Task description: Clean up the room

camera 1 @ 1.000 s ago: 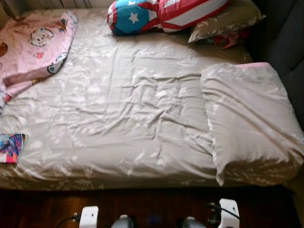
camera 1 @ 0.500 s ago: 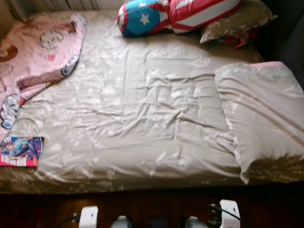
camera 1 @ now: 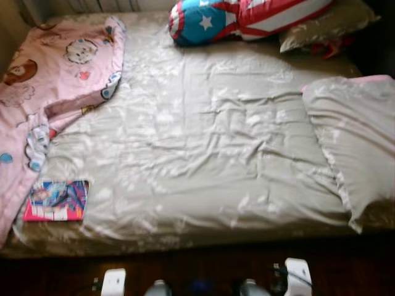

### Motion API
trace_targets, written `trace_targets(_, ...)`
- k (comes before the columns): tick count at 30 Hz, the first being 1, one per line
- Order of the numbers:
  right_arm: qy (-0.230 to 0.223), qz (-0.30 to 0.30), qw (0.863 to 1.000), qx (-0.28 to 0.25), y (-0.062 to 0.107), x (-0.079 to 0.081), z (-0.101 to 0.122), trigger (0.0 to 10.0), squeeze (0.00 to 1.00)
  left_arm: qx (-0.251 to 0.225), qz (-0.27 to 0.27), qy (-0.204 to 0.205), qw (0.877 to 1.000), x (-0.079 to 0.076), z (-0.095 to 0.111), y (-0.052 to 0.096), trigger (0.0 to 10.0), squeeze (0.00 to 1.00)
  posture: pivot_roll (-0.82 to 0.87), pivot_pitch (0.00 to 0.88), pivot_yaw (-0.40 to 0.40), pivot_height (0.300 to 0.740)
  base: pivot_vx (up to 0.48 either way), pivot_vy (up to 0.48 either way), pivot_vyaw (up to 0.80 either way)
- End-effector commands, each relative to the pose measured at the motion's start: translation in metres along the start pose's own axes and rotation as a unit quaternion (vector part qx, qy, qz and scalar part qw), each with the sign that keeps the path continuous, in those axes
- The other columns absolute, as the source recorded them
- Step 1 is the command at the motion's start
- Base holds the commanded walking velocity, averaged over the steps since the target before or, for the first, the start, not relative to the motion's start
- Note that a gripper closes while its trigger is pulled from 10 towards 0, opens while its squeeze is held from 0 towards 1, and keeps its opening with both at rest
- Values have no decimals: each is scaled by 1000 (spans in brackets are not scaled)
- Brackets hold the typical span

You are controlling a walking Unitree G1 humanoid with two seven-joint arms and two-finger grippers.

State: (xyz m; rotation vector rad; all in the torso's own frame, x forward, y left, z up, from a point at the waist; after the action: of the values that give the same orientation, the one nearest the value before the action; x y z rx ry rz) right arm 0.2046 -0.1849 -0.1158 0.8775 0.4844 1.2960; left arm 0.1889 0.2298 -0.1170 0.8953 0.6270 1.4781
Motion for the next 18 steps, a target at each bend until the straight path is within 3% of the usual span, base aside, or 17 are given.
trace_targets(1, -2, 0, 1000, 25, 3, -1, -15, 10000, 0, 27, -2, 5, 1000, -1, -20, 4, 10000, 0, -42, 255, 21, 730, 0, 405, 0)
trace_targets(18, -1, 1, 1000, 23, 3, -1, -14, 10000, 0, 28, 1, 10, 1000, 1, -19, 3, 10000, 0, -41, 252, 19, 730, 0, 403, 0)
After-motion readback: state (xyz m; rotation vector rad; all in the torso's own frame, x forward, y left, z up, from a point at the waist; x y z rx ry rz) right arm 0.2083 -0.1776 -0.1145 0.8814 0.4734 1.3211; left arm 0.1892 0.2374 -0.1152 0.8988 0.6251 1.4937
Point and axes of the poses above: a point about 5 cm out from each wrist's last joint towards the gripper, its own y axis pointing back from the gripper into the wrist, its own z axis along the axis of the wrist's last joint, x = y × z, the point moved 4 cm from there along -y, pointing out of the wrist towards the gripper, and after that the axes turned 11 degrees about -y, right-handed, at the moved point
